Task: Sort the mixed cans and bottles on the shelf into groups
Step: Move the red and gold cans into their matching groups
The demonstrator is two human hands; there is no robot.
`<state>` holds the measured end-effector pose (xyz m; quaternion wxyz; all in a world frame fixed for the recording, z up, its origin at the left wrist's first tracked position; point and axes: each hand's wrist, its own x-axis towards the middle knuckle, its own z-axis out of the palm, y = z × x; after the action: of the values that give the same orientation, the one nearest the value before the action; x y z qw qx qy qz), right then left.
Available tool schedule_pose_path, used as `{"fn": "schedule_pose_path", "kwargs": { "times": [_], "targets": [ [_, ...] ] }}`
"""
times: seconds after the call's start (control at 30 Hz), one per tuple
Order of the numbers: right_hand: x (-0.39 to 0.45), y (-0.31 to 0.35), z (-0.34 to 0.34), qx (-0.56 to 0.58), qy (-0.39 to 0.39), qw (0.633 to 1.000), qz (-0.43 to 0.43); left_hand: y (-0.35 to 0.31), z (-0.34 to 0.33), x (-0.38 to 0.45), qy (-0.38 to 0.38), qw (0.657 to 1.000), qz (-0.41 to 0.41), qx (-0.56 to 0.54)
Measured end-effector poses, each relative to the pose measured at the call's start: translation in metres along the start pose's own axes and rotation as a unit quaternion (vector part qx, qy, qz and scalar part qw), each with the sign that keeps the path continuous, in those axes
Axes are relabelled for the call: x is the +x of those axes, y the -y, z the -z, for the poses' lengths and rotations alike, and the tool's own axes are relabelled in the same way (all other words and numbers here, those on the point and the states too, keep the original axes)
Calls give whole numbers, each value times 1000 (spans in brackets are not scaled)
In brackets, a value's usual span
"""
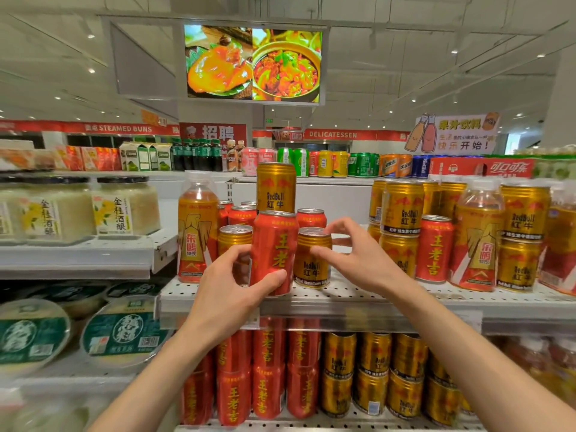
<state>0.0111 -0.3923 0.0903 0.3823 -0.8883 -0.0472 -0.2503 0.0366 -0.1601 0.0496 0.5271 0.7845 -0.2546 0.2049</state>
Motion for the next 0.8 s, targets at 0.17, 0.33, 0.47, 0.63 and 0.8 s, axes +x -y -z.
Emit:
{"fn": "schedule_pose_path", "kwargs": {
  "times": [0.17, 0.33, 0.47, 0.63, 0.8],
  "targets": [
    [-2, 1, -9, 5, -4, 1000, -6, 4, -2, -3, -15, 1000, -14, 8],
    [-7, -5, -5, 22, -60, 998, -1, 9, -11, -5, -16, 1000, -21, 8],
    [-17, -13, 18, 3, -87, 996, 1, -2, -33, -9, -32, 998, -25, 40],
    [-34, -24, 42, -14, -98, 995, 5, -18, -70, -9, -50, 996, -41, 66],
    [-44, -32, 54, -7, -101, 995, 4, -26, -88, -1, -58, 988, -71, 124]
  ]
}}
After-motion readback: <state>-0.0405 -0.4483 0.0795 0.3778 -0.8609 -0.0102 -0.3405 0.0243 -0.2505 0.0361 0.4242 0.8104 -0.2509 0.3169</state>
